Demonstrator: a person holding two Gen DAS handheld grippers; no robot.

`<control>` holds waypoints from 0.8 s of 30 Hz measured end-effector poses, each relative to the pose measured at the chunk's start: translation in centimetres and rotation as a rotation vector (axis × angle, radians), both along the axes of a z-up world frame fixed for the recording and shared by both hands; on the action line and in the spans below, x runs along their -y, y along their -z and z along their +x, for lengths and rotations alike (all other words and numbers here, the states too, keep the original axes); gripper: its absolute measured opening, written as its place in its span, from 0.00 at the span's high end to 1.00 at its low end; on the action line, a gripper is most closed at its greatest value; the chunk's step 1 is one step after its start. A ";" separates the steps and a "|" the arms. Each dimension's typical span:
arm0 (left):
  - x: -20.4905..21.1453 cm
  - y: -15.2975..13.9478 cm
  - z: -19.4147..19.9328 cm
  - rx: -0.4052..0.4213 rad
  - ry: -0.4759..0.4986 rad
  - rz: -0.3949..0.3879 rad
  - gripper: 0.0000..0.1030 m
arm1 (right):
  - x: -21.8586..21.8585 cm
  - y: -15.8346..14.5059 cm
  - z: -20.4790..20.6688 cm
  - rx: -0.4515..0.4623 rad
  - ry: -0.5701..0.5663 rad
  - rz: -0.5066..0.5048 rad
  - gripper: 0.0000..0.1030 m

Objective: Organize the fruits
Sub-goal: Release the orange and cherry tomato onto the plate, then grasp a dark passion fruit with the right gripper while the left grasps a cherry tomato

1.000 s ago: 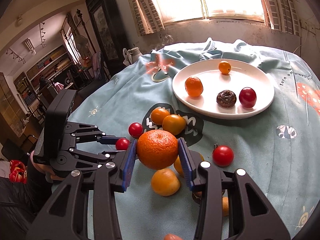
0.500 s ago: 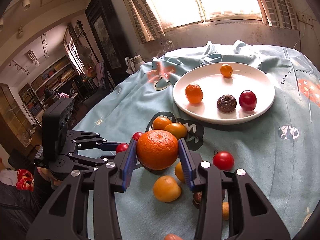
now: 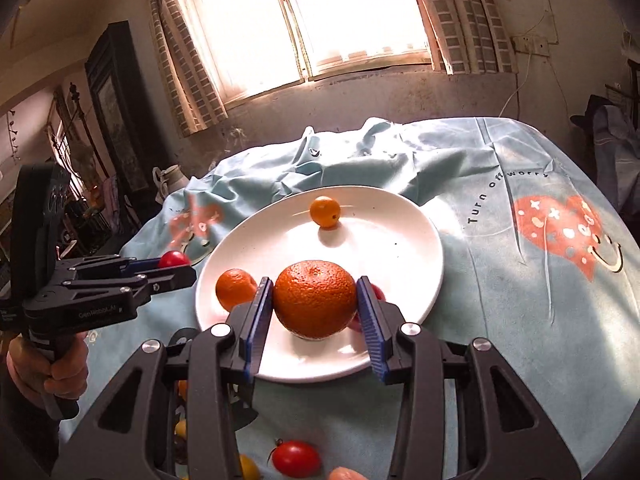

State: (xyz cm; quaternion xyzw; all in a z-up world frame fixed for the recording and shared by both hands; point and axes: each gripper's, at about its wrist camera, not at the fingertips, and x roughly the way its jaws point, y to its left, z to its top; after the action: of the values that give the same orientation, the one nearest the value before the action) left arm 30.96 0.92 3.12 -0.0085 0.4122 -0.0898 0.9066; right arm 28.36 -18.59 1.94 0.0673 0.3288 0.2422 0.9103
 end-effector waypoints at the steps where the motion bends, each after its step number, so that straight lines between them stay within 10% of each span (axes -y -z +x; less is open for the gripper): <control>1: 0.2 0.2 1.3 -0.010 -0.012 0.004 0.69 | 0.0 0.3 0.7 -0.010 0.004 -0.001 0.59; 5: 1.1 1.5 5.0 -0.052 -0.053 0.056 0.69 | -0.3 1.4 2.7 -0.045 -0.006 -0.021 0.57; 9: 1.1 0.8 3.7 -0.001 -0.094 0.111 0.18 | -0.5 1.2 2.3 -0.055 -0.028 -0.037 0.38; 17: -2.0 -0.2 -6.1 0.073 -0.080 0.081 0.07 | -3.6 -1.7 -5.6 0.036 -0.283 -0.083 0.38; 24: -8.4 2.1 -9.6 0.051 -0.277 0.027 0.07 | -9.2 1.5 -11.4 -0.036 -0.417 -0.250 0.38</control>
State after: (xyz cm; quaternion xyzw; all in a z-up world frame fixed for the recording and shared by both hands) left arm 21.38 9.28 1.04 -0.0508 0.3853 0.0418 0.9205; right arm 16.98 -9.39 0.48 -0.1110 0.3789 0.3813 0.8359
